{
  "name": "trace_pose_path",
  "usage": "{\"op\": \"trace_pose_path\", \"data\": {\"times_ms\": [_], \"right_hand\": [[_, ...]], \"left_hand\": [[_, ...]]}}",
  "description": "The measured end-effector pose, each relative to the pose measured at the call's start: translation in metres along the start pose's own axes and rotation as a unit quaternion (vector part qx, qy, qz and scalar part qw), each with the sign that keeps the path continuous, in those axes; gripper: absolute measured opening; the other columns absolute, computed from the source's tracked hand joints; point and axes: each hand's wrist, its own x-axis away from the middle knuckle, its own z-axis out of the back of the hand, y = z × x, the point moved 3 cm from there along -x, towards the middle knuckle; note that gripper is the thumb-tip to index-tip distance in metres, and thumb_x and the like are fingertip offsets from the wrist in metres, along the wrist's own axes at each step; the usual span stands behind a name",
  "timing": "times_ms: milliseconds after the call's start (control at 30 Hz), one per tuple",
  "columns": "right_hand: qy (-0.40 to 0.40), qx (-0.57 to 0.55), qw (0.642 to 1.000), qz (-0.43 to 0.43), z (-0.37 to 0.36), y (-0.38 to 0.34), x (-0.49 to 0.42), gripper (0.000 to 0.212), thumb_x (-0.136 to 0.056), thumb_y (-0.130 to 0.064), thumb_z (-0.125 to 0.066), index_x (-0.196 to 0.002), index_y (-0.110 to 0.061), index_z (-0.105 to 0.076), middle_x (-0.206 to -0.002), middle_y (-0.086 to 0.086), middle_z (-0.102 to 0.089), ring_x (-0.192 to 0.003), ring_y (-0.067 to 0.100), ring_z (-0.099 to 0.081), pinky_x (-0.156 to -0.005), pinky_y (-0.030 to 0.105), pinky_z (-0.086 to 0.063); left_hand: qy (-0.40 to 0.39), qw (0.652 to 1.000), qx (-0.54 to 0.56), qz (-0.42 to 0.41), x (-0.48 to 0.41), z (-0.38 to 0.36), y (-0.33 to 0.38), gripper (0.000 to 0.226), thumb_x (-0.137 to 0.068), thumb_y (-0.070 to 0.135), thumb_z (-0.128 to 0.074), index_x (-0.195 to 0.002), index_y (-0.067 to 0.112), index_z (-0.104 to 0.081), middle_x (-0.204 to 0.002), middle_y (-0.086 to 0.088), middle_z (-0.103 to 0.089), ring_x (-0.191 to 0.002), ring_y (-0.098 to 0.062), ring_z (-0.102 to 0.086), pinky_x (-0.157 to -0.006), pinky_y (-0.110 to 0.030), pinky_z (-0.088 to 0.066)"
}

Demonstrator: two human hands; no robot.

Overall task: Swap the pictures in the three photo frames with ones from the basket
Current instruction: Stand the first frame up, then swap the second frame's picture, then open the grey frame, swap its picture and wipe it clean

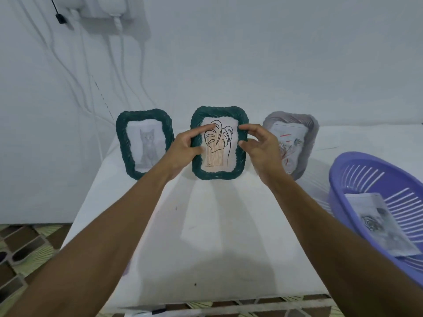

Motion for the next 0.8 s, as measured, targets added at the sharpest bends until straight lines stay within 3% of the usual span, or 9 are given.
{"op": "trace_pose_path", "data": {"times_ms": [233, 433, 567, 667, 733, 800], "right_hand": [[0.029, 0.049, 0.998, -0.008, -0.011, 0.022, -0.009, 0.039, -0.087, 0.014, -0.054, -0.106, -0.017, -0.066, -0.099, -0.013, -0.070, -0.088, 0.014, -0.071, -0.075, 0.035, -0.060], [0.036, 0.062, 0.997, -0.005, -0.013, 0.026, -0.017, 0.038, -0.088, 0.013, -0.053, -0.109, -0.016, -0.065, -0.095, -0.012, -0.071, -0.087, 0.007, -0.070, -0.078, 0.039, -0.060], [0.021, 0.088, 0.996, -0.009, -0.013, 0.031, -0.016, 0.040, -0.088, 0.011, -0.054, -0.114, -0.018, -0.065, -0.106, -0.002, -0.071, -0.097, 0.016, -0.069, -0.081, 0.044, -0.059], [0.011, 0.104, 0.994, 0.013, -0.013, 0.031, -0.012, 0.040, -0.087, 0.009, -0.058, -0.118, -0.016, -0.064, -0.117, 0.001, -0.067, -0.108, 0.015, -0.064, -0.096, 0.041, -0.053], [0.027, 0.152, 0.986, 0.060, -0.010, 0.024, -0.008, 0.037, -0.086, 0.004, -0.062, -0.117, -0.017, -0.065, -0.127, -0.001, -0.060, -0.120, 0.015, -0.056, -0.105, 0.035, -0.046], [0.058, 0.193, 0.972, 0.124, 0.000, 0.011, -0.005, 0.035, -0.087, -0.002, -0.063, -0.117, -0.017, -0.065, -0.133, 0.004, -0.057, -0.125, 0.018, -0.052, -0.103, 0.032, -0.048]], "left_hand": [[0.054, 0.998, -0.019, 0.013, -0.015, 0.001, -0.025, 0.066, -0.086, -0.021, -0.048, -0.113, 0.035, -0.070, -0.130, 0.003, -0.062, -0.123, -0.012, -0.054, -0.098, -0.038, -0.052], [0.061, 0.998, -0.025, -0.001, -0.023, 0.003, -0.026, 0.065, -0.087, -0.020, -0.049, -0.113, 0.036, -0.070, -0.131, 0.002, -0.061, -0.127, -0.016, -0.051, -0.098, -0.038, -0.052], [0.057, 0.998, -0.039, 0.004, -0.021, 0.003, -0.029, 0.063, -0.088, -0.018, -0.050, -0.115, 0.035, -0.069, -0.131, 0.002, -0.059, -0.128, -0.016, -0.049, -0.096, -0.034, -0.053], [0.091, 0.992, -0.085, -0.015, -0.019, 0.001, -0.024, 0.059, -0.089, -0.014, -0.054, -0.115, 0.037, -0.067, -0.129, -0.003, -0.044, -0.130, -0.017, -0.041, -0.095, -0.028, -0.052], [0.136, 0.978, -0.145, -0.069, -0.016, 0.000, -0.016, 0.058, -0.086, -0.012, -0.059, -0.114, 0.039, -0.065, -0.134, 0.000, -0.034, -0.131, -0.015, -0.036, -0.101, -0.020, -0.046], [0.196, 0.943, -0.234, -0.135, -0.010, -0.007, -0.005, 0.054, -0.085, -0.006, -0.062, -0.117, 0.038, -0.063, -0.139, 0.005, -0.028, -0.133, -0.011, -0.032, -0.104, -0.011, -0.037]]}}
